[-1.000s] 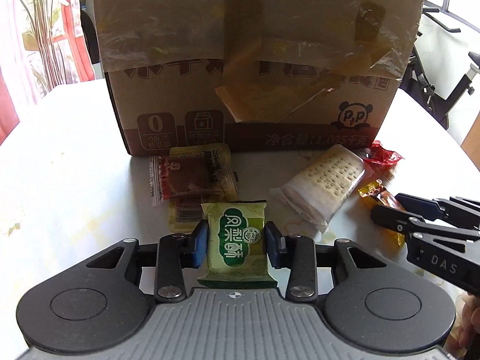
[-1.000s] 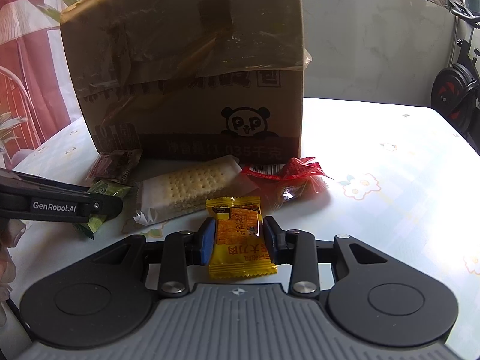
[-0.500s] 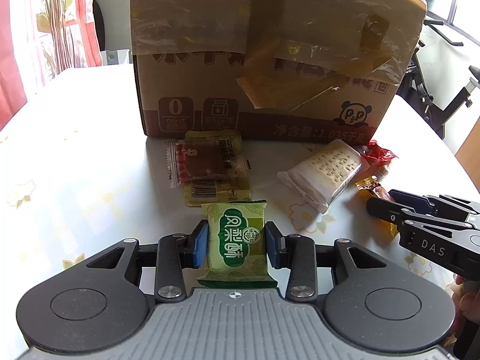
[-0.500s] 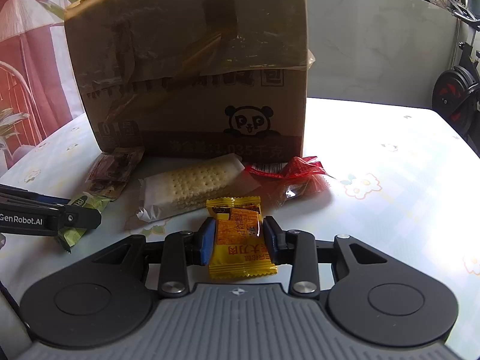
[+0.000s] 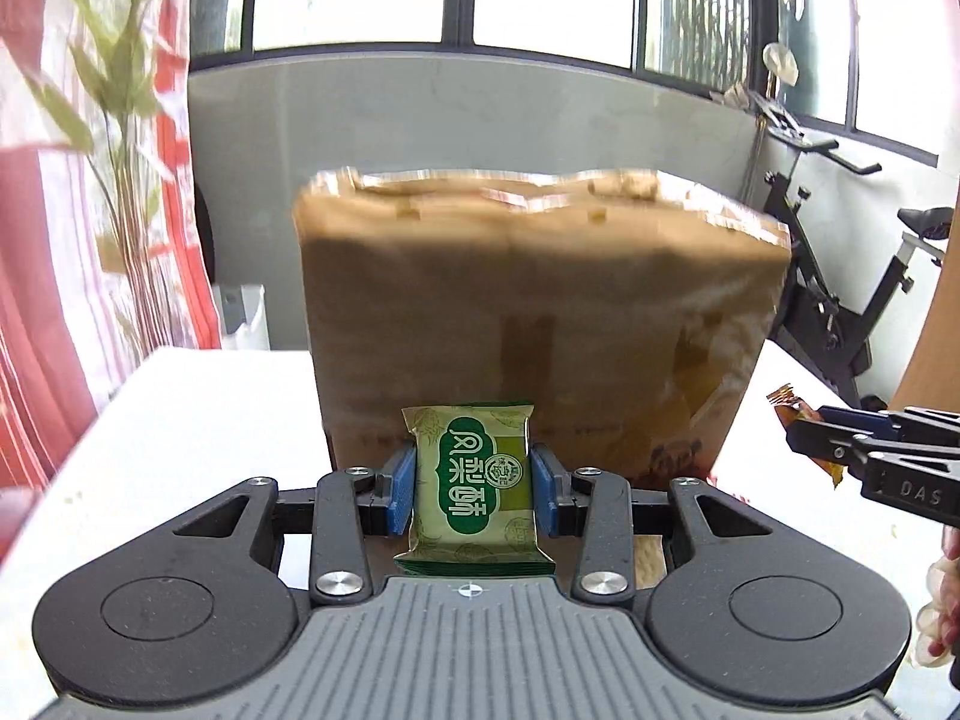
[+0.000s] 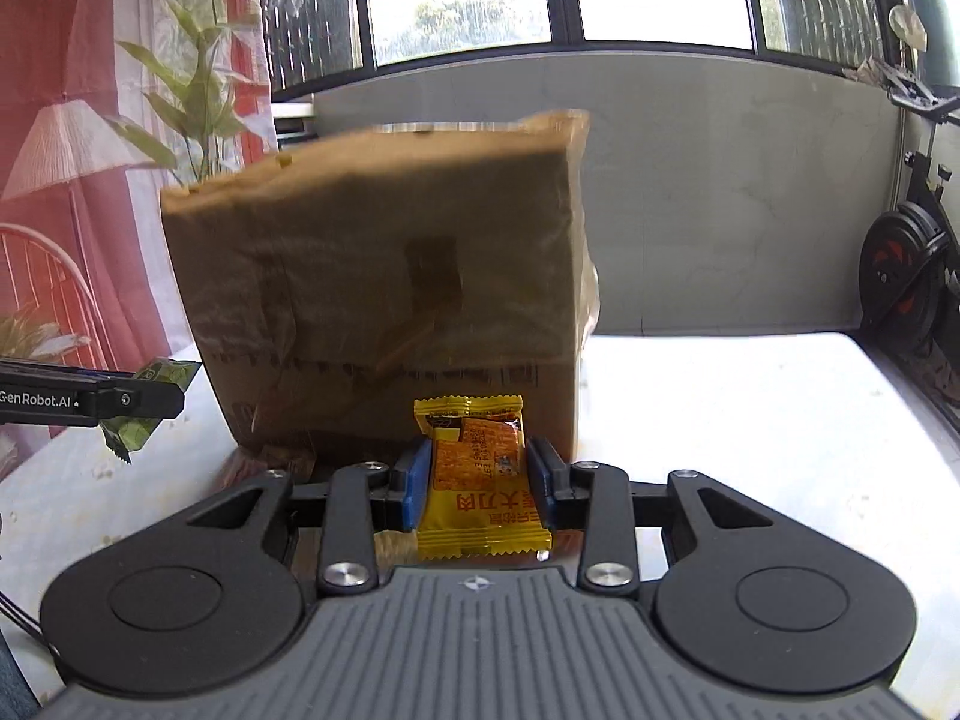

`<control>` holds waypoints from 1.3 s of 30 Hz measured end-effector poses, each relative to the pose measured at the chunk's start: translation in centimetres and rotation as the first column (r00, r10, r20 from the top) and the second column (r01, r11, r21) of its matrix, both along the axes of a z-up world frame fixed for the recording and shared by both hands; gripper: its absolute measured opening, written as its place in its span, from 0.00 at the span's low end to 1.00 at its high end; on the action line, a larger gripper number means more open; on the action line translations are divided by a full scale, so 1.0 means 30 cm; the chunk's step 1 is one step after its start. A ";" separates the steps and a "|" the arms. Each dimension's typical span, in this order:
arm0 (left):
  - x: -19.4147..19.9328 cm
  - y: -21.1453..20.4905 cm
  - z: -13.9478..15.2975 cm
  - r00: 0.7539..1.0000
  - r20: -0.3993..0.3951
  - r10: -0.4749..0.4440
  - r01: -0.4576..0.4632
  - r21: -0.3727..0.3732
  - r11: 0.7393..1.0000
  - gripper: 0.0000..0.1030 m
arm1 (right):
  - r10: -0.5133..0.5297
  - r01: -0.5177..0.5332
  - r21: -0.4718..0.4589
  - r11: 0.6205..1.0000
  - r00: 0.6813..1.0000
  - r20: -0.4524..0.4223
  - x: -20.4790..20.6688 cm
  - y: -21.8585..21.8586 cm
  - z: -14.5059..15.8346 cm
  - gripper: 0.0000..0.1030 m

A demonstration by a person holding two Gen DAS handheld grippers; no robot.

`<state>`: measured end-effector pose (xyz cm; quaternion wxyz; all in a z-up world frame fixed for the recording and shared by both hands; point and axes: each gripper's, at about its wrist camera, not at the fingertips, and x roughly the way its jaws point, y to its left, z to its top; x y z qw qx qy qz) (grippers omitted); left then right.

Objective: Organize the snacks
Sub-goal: 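Lift both packets over the box and open both tools to drop them, then lower the right tool to the red wrapper and close on it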

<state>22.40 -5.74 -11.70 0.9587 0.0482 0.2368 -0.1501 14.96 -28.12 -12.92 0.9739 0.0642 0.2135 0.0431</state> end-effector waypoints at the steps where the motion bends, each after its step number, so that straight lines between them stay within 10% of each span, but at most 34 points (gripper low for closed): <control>1: 0.008 0.005 0.037 1.000 0.029 0.004 -0.003 -0.005 1.000 0.40 | 0.000 0.000 -0.003 1.000 0.999 0.034 0.006 -0.007 0.039 0.35; 11: 0.227 -0.085 0.297 0.983 0.182 -0.035 0.038 -0.014 0.999 0.40 | 0.051 -0.051 -0.008 0.999 0.975 0.218 0.215 -0.022 0.353 0.35; 19: 0.496 -0.238 0.247 0.997 0.014 -0.081 0.081 -0.027 0.996 0.41 | -0.009 0.014 -0.075 0.997 0.997 0.073 0.473 0.014 0.334 0.35; 22: 0.537 -0.246 0.224 0.996 -0.011 -0.089 0.089 -0.009 0.996 0.58 | -0.037 0.037 -0.034 0.999 0.999 0.010 0.504 -0.009 0.308 0.39; 26: 0.527 -0.147 0.231 0.997 -0.008 -0.074 0.072 -0.093 0.993 0.69 | 0.022 -0.024 0.058 0.998 0.999 0.034 0.450 -0.048 0.308 0.63; 39: 0.269 0.103 0.247 0.994 0.090 0.058 -0.053 -0.066 0.996 0.69 | 0.066 -0.063 -0.024 0.998 0.987 0.149 0.230 -0.104 0.280 0.63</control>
